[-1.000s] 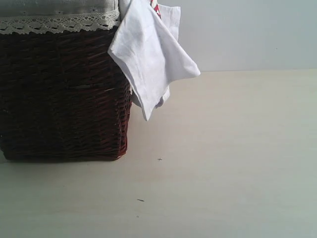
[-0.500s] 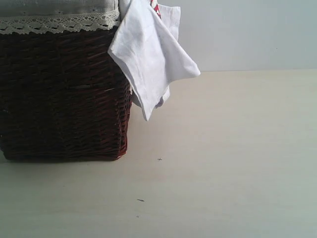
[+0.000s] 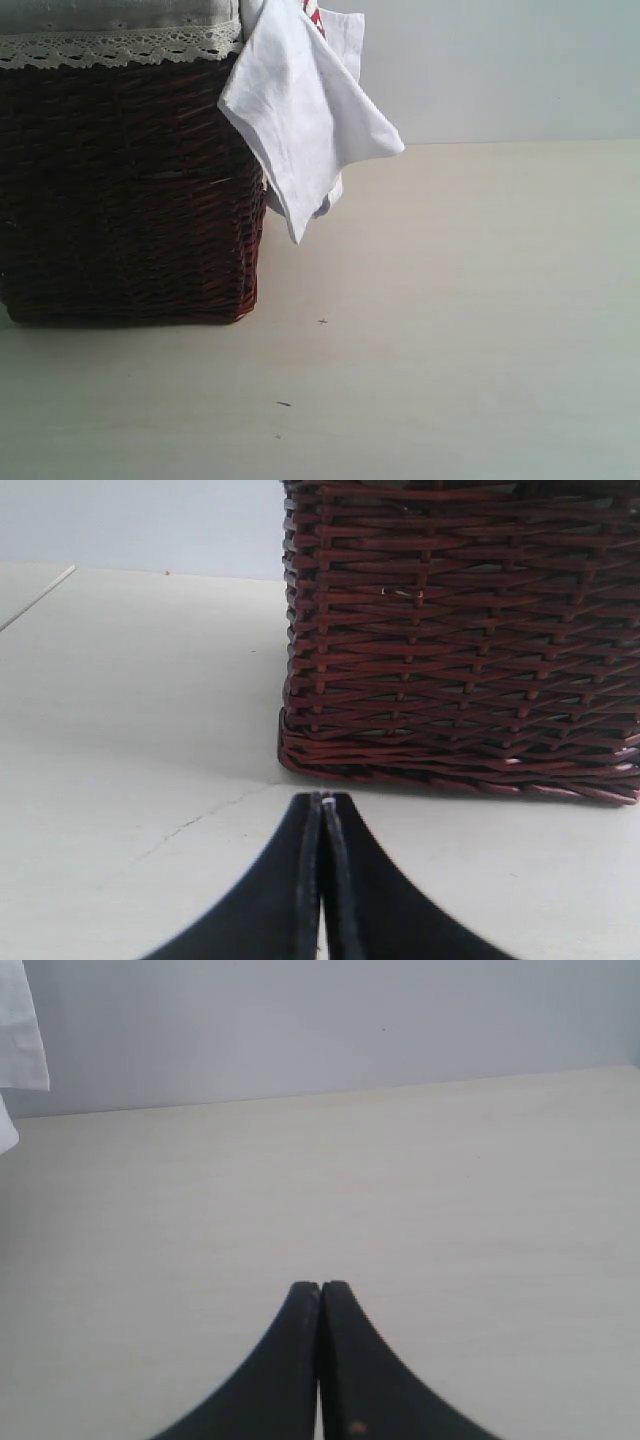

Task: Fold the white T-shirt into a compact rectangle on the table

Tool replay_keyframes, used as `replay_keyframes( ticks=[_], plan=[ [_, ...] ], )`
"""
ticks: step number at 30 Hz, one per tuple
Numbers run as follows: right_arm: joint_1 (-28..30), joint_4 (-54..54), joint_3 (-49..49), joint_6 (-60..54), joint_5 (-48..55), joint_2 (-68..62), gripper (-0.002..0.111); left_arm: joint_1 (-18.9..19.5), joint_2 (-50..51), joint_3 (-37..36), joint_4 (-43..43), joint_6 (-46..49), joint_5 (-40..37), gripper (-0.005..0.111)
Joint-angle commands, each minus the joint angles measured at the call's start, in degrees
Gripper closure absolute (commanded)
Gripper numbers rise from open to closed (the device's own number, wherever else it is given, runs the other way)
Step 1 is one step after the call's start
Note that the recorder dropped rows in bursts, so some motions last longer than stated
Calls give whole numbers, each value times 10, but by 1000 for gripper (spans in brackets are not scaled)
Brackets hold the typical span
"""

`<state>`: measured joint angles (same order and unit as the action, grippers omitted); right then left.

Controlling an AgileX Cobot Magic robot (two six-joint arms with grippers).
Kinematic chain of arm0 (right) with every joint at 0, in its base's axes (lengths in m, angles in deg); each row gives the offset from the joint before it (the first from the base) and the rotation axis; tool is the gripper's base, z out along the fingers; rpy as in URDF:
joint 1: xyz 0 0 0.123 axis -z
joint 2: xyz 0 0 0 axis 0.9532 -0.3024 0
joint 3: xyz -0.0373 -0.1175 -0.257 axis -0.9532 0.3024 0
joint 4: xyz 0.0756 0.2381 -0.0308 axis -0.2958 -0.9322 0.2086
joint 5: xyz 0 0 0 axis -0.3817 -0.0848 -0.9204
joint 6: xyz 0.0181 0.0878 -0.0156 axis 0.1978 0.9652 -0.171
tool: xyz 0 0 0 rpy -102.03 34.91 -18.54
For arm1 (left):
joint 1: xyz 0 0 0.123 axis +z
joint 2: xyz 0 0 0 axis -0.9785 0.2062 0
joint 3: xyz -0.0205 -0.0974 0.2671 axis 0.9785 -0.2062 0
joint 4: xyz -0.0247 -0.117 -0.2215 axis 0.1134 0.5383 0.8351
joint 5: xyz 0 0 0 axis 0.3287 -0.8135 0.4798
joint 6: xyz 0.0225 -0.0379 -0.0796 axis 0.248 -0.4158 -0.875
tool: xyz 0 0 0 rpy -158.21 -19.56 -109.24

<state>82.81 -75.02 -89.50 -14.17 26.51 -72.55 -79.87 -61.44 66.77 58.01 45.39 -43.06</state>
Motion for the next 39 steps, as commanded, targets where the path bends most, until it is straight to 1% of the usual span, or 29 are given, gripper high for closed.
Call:
replay_keyframes(
  ticks=[1, 21, 26, 33, 36, 39],
  plan=[
    [3, 3, 3, -4, -6, 4, 108, 1, -3, -2, -1, -1, 7, 107],
    [3, 10, 3, -4, -6, 4, 108, 1, -3, -2, -1, -1, 10, 107],
    [3, 8, 3, -4, -6, 4, 108, 1, -3, -2, 18, -3, 62, 107],
    [3, 11, 3, -7, -9, 4, 108, 1, -3, -2, 14, 3, 134, 107],
    [3, 42, 3, -29, -65, 4, 108, 1, -3, -2, 14, 3, 189, 107],
    [3, 42, 3, -28, -136, 4, 108, 1, -3, -2, 14, 0, 234, 107]
  ],
)
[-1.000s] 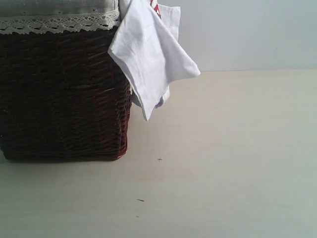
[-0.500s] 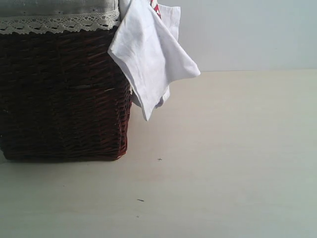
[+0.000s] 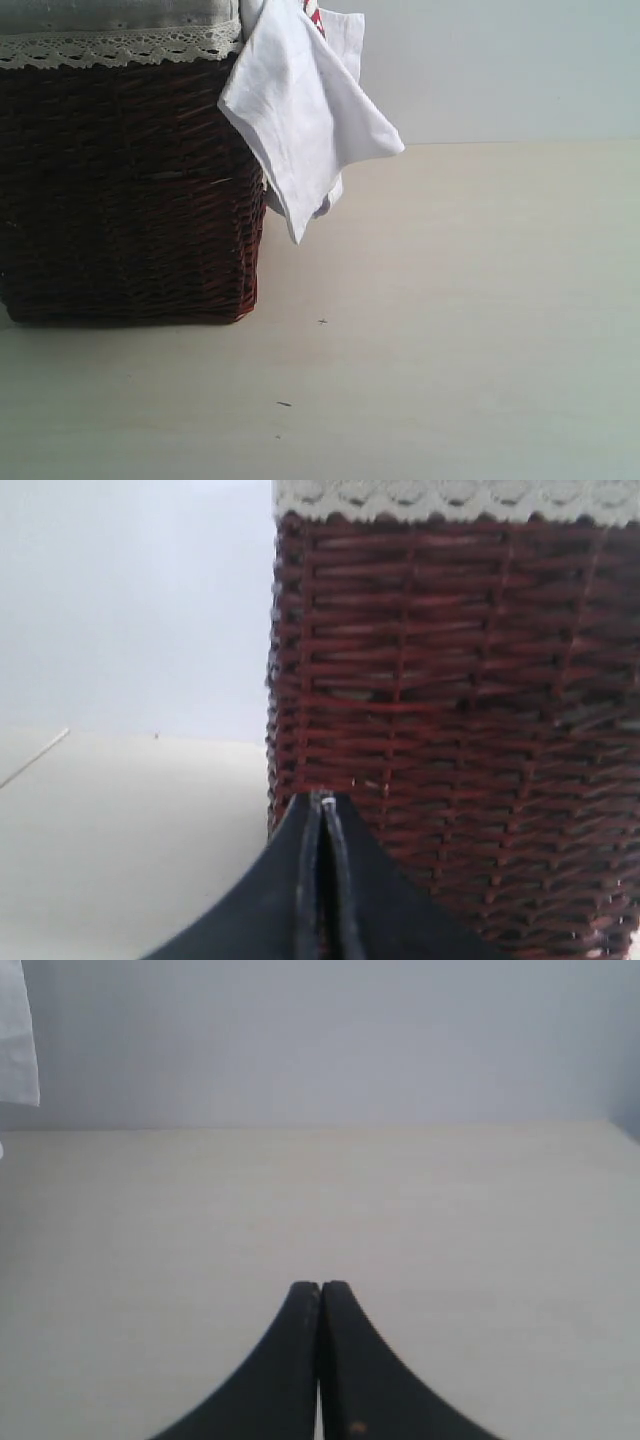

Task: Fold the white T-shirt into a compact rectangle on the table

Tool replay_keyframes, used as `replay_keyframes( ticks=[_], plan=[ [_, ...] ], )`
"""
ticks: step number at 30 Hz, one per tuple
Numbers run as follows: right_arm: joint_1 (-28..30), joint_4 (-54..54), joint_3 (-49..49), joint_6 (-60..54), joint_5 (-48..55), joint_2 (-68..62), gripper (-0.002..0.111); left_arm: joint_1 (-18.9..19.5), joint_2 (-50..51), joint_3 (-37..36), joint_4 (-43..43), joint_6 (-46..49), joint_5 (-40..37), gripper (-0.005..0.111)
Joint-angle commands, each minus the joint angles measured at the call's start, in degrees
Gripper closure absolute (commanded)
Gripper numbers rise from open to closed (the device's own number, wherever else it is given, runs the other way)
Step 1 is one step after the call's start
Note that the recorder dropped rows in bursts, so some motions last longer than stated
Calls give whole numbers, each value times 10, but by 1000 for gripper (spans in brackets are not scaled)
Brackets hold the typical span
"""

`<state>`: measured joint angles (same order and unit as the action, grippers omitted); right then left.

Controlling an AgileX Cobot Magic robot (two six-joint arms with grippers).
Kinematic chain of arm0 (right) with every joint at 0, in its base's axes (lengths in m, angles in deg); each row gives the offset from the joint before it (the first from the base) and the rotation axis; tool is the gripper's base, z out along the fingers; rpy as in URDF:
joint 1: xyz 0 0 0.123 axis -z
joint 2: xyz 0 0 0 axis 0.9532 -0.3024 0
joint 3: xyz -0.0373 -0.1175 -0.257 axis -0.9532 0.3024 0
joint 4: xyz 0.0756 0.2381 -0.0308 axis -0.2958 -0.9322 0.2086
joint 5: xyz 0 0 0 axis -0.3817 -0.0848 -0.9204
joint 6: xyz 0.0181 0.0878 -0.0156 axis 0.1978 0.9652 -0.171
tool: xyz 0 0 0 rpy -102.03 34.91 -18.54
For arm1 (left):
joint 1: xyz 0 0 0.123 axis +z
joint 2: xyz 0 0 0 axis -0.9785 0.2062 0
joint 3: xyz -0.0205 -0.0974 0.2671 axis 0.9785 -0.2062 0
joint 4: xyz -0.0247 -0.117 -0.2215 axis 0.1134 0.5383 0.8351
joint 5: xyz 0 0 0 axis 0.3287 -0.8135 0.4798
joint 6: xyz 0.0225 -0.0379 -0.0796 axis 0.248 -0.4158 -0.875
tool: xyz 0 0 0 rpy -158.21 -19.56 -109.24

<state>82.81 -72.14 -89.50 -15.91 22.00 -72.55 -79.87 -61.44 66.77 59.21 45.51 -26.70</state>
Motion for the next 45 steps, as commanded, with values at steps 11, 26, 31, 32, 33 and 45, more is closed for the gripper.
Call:
replay_keyframes(
  ticks=[11, 26, 31, 32, 33, 45],
  plan=[
    [3, -88, 3, 93, -312, 4, 108, 1, -3, -2, 2, -133, 196, 107],
    [3, -74, -25, 275, -242, 4, 108, -21, -2, 34, -258, -646, 97, 107],
    [3, -45, -81, 264, -167, -13, 108, -74, 60, 94, -372, -692, 38, 107],
    [3, -45, -89, 260, -157, -20, 108, -85, 79, 107, -379, -692, 32, 107],
    [3, -45, -99, 254, -145, -29, 108, -99, 99, 120, -391, -690, 25, 107],
    [-32, -45, -145, 144, -45, -110, 108, -207, 258, 209, -437, -525, -61, 107]
  ],
)
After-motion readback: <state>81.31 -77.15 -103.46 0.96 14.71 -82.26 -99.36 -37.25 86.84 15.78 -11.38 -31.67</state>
